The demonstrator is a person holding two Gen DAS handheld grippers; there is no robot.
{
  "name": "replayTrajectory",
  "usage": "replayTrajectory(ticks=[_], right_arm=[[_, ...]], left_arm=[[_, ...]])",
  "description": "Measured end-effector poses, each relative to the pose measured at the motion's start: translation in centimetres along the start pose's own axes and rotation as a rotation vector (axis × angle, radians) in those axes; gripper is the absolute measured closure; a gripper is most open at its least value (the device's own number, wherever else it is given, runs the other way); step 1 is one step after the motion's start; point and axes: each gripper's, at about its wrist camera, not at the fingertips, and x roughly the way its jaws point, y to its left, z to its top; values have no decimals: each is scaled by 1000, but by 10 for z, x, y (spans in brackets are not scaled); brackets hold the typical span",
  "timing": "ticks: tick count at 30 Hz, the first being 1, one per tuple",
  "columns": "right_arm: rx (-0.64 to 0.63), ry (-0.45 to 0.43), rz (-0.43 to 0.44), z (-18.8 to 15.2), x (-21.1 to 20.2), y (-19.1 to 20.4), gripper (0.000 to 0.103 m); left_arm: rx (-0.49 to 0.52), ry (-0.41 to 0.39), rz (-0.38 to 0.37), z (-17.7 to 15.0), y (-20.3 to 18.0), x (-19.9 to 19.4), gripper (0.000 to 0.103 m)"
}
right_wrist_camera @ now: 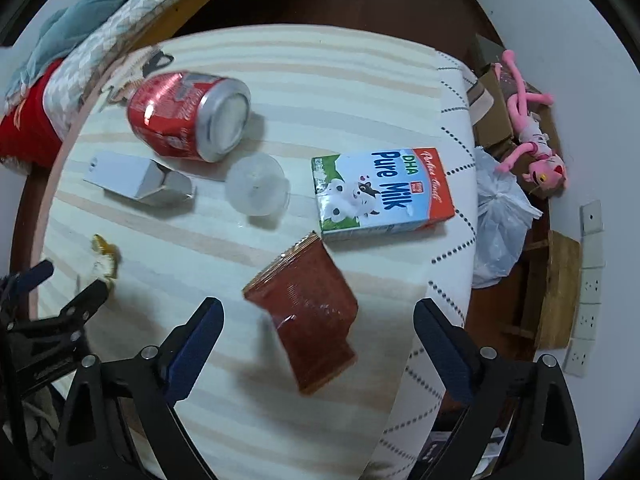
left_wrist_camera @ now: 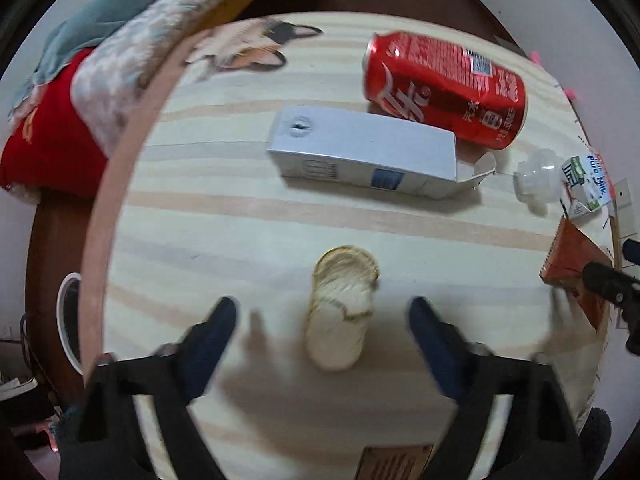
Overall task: Collect trash
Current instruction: 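Grasp the bread crust with the left tool while the right grasps the brown wrapper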
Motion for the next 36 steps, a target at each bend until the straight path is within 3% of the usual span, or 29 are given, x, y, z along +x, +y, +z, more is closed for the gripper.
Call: replayTrajectory(ticks=[3, 5, 7, 8, 12, 15, 21, 29, 36], right_arm=[[-15, 28, 15, 7, 16, 4, 16], [-32, 43, 3, 10, 25, 8, 20], [-41, 58, -9, 9, 33, 11, 30], [-38, 65, -7, 9, 36, 12, 39], [-28, 62, -12, 4, 39, 13, 52], [-23, 45, -16, 0, 33, 14, 55], [13, 11, 13, -11, 15, 16, 56], [32, -74, 71, -26, -30, 32, 57], [-1, -165, 133, -29, -90, 67, 57]], left_arm=[[-8, 7, -7, 7, -3, 6, 54], [-12, -4, -11, 9, -3, 5, 58], [-2, -16, -10, 8, -5, 2, 73], [-1, -17, -10, 8, -6, 1, 74], [14, -37, 1, 3, -10, -5, 76], [18, -53, 9, -4, -9, -10, 76], [8, -95, 11, -6, 2, -27, 76], [-4, -198, -8, -13, 15, -83, 76], [-44, -306, -46, -14, 60, -144, 76]])
